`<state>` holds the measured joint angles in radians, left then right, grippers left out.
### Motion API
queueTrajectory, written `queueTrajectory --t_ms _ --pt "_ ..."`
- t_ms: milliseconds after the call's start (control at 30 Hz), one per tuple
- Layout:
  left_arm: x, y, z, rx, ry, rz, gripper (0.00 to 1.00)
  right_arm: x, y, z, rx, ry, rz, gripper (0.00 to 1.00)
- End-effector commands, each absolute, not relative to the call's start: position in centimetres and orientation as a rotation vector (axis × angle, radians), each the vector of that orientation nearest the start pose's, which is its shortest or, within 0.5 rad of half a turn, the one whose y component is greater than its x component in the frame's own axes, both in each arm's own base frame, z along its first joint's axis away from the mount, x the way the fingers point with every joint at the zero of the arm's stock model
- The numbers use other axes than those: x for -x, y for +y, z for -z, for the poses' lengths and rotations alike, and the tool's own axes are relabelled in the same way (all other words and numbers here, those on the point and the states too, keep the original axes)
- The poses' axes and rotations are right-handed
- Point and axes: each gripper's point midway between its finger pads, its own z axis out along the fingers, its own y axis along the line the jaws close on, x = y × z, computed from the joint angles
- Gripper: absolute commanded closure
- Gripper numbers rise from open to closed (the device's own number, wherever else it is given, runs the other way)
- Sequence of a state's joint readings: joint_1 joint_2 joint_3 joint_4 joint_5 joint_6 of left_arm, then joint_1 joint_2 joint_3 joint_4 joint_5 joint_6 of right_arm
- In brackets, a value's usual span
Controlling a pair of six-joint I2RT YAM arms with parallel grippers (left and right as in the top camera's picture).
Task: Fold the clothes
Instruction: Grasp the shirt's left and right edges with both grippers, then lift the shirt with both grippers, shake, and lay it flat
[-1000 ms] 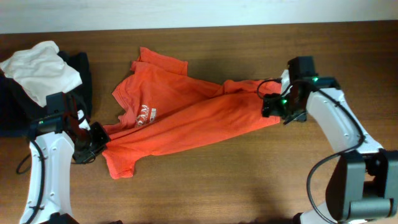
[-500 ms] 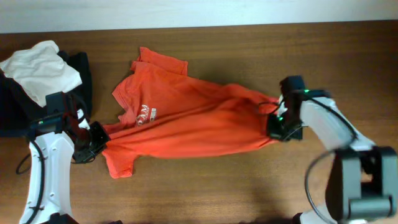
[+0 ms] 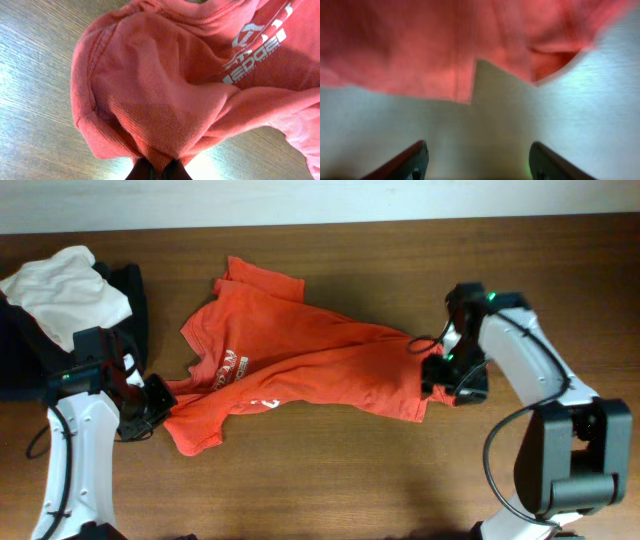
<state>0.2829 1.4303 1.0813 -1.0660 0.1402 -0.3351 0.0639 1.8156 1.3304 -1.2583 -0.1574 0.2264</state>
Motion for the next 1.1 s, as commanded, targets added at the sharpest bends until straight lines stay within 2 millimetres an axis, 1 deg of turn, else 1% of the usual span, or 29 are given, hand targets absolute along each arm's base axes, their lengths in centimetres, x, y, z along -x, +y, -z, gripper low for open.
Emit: queueTrajectory --t_ms 0,67,167,200,267,300,367,400,467,500,567,600,633,667,700,733,767,800,833,900,933,967,1000,1033,1067 --pt "-27.0 5.5 -11.1 0.867 2.837 0.203 0.99 -26.5 7.3 -3.8 -0.241 3.332 -0.403 0.32" --pt "-27.0 5.5 -11.1 0.867 2.837 0.203 0.99 -26.5 8.5 -2.2 -0.206 3.298 -0.461 0.32" --pt "-27.0 5.5 -11.1 0.867 2.837 0.203 0.99 -27.3 9.3 -0.7 -0.216 3.231 -0.460 0.32" --pt "-27.0 5.5 -11.1 0.867 2.837 0.203 0.99 -27.3 9.4 0.2 -0.247 3.212 -0.442 0.32" --pt "-27.0 5.5 -11.1 0.867 2.837 0.203 0.99 -27.2 8.8 1.2 -0.287 3.202 -0.377 0.32" --pt "-27.0 5.5 -11.1 0.867 2.837 0.203 0.99 -27.2 8.8 1.2 -0.286 3.199 -0.379 0.41" --pt "-27.0 5.5 -11.1 0.867 2.837 0.203 0.99 -27.2 8.8 1.2 -0.286 3.199 -0.380 0.93" --pt "-27.0 5.5 -11.1 0.867 2.837 0.203 0.99 -27.1 8.8 1.2 -0.288 3.201 -0.379 0.96" --pt "-27.0 5.5 -11.1 0.867 2.837 0.203 0.99 -27.4 8.6 0.9 -0.292 3.193 -0.371 0.96" --pt "-27.0 5.5 -11.1 0.867 2.837 0.203 0.99 -27.9 7.6 -0.3 -0.311 3.178 -0.309 0.96" --pt "-27.2 5.3 -11.3 0.861 2.829 0.222 1.00 -29.3 6.0 -3.6 -0.351 3.123 -0.247 0.96" --pt "-28.3 4.9 -12.5 0.831 2.796 0.279 1.00 -31.0 4.6 -8.2 -0.337 3.039 -0.241 0.96" --pt "-29.7 4.3 -14.3 0.731 2.763 0.327 1.00 -31.9 3.3 -12.9 -0.341 2.955 -0.248 0.96" --pt "-31.7 3.3 -17.2 0.572 2.707 0.354 1.00 -32.4 2.0 -17.6 -0.336 2.869 -0.246 0.96" --pt "-33.4 2.3 -20.4 0.439 2.645 0.348 1.00 -32.3 0.9 -22.1 -0.323 2.788 -0.226 0.96" --pt "-34.4 1.9 -22.8 0.370 2.588 0.344 1.00 -32.0 0.3 -24.2 -0.320 2.753 -0.205 0.96" --pt "-35.2 1.9 -25.4 0.345 2.530 0.342 1.00 -31.6 -0.2 -26.8 -0.294 2.712 -0.190 0.96" --pt "-35.6 2.0 -28.3 0.325 2.470 0.334 1.00 -30.9 -0.9 -29.6 -0.301 2.669 -0.164 0.96" --pt "-35.6 2.0 -30.4 0.312 2.432 0.329 1.00 -30.2 -1.9 -32.1 -0.326 2.626 -0.114 0.96" --pt "-34.9 1.8 -36.7 0.276 2.317 0.311 1.00 -28.9 -3.2 -36.9 -0.356 2.512 -0.066 0.96" --pt "-34.3 1.8 -39.5 0.257 2.260 0.301 1.00 -28.4 -3.5 -38.6 -0.366 2.464 -0.054 0.96" --pt "-33.9 1.8 -41.4 0.247 2.215 0.284 1.00 -27.8 -3.9 -40.3 -0.374 2.415 -0.045 0.96" --pt "-33.0 2.1 -44.3 0.238 2.146 0.243 1.00 -26.8 -4.4 -42.2 -0.392 2.360 -0.024 0.96" --pt "-32.0 2.4 -46.3 0.240 2.096 0.209 1.00 -26.0 -4.8 -44.0 -0.405 2.295 -0.009 0.96" --pt "-30.9 2.2 -48.5 0.225 2.033 0.199 1.00 -25.3 -5.0 -45.3 -0.410 2.244 0.004 0.96"
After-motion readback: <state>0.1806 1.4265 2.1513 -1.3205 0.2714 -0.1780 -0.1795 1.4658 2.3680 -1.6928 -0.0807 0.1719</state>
